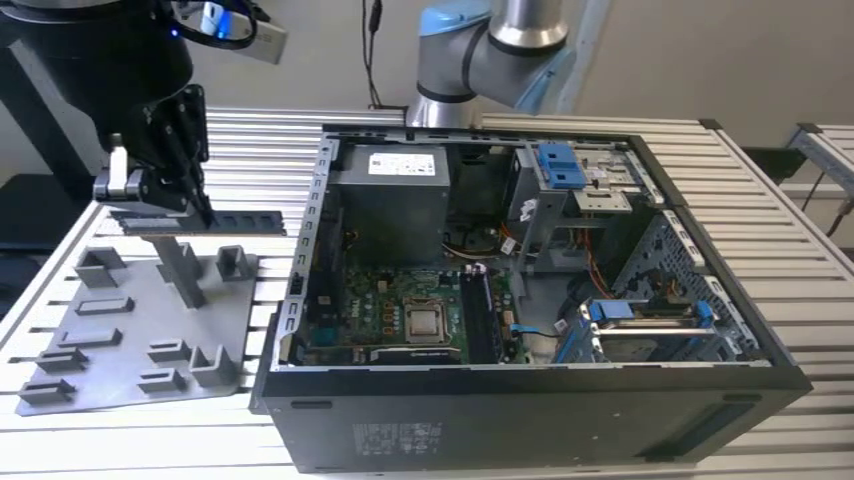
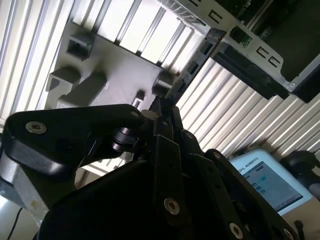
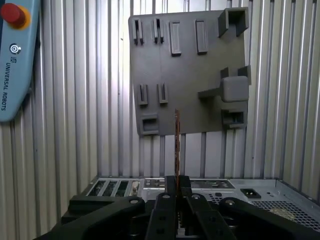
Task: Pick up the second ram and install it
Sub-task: 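Pick up the second ram and move it above second insertion slot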
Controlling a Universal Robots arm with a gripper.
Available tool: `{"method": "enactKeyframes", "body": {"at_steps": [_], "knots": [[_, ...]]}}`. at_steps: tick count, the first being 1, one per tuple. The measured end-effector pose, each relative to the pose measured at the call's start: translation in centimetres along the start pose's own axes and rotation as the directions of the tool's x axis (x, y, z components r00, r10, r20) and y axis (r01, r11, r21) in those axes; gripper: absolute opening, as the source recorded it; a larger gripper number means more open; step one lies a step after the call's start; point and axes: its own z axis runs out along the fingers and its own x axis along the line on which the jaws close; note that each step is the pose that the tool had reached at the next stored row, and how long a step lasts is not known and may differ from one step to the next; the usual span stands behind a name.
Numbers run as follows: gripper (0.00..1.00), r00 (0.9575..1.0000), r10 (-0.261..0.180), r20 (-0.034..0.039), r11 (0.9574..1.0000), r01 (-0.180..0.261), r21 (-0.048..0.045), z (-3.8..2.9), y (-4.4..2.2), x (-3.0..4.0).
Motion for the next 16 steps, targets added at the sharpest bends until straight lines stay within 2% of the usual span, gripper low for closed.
{"method": "enactKeyframes", "body": {"at_steps": [16], "knots": [[0.14, 1.0, 0.0, -0.0001, 1.0, 0.0, -0.0001, 0.09, -6.5, 0.0]]}}
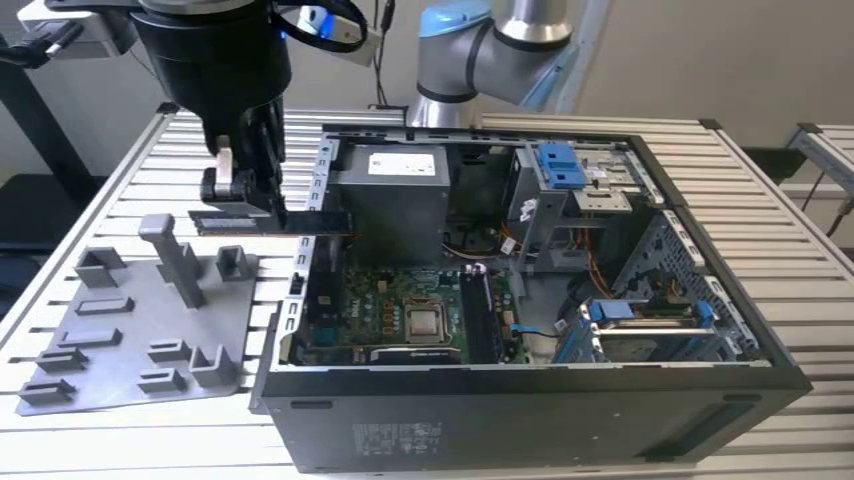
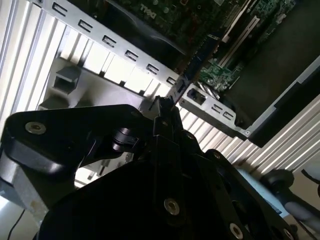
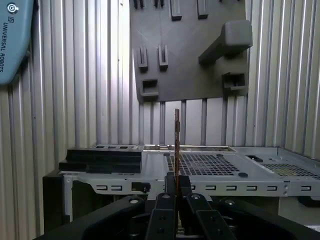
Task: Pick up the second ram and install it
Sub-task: 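Pick up the second ram and move it above second insertion slot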
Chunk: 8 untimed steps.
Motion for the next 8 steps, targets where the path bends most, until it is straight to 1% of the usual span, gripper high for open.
{"method": "enactKeyframes", "body": {"at_steps": [8], "knots": [[0.14, 1.0, 0.0, 0.0, 1.0, 0.0, 0.0, 0.05, -3.54, 0.0]]}}
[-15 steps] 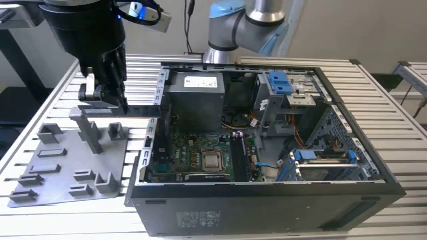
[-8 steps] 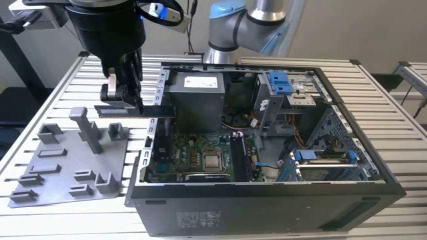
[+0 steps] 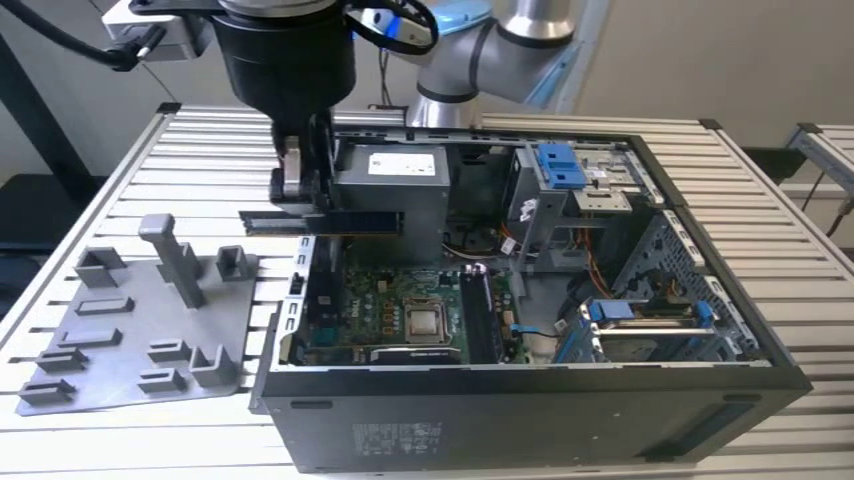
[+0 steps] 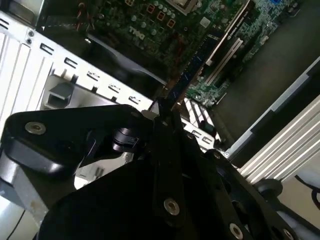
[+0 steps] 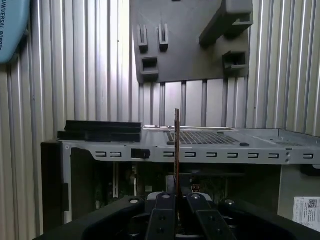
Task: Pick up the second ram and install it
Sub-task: 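Pick up the second ram and move it above second insertion slot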
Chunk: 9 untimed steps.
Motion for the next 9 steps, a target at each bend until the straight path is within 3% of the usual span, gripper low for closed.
{"method": "enactKeyframes", "body": {"at_steps": [9], "knots": [[0.14, 1.0, 0.0, 0.0, 1.0, 0.0, 0.0, 0.06, -4.09, 0.0]]}}
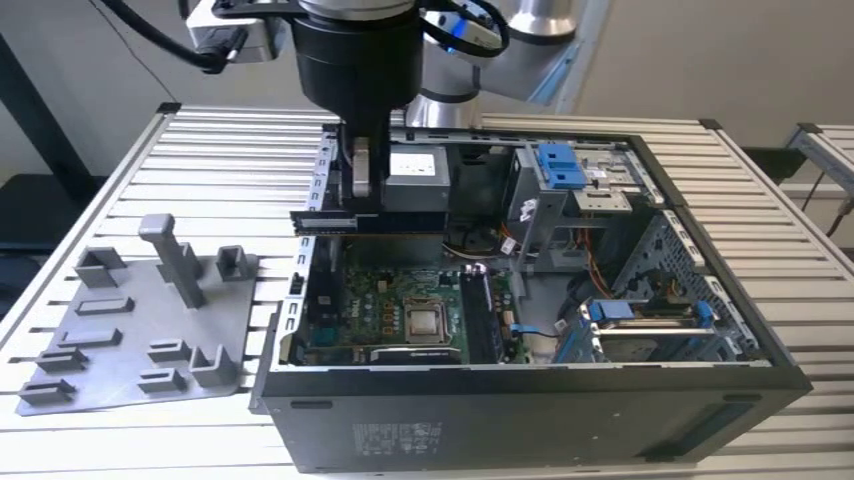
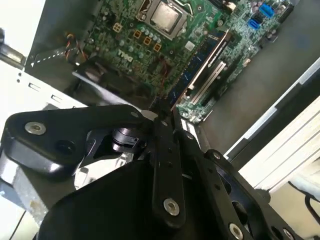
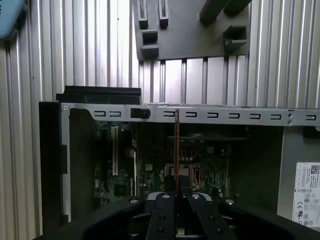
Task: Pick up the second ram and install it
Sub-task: 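Pick up the second ram and move it above second insertion slot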
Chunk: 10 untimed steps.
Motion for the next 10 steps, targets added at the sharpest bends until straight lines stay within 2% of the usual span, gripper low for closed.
{"method": "enactKeyframes", "body": {"at_steps": [10], "knots": [[0.14, 1.0, 0.0, 0.0, 1.0, 0.0, 0.0, 0.07, -4.55, 0.0]]}}
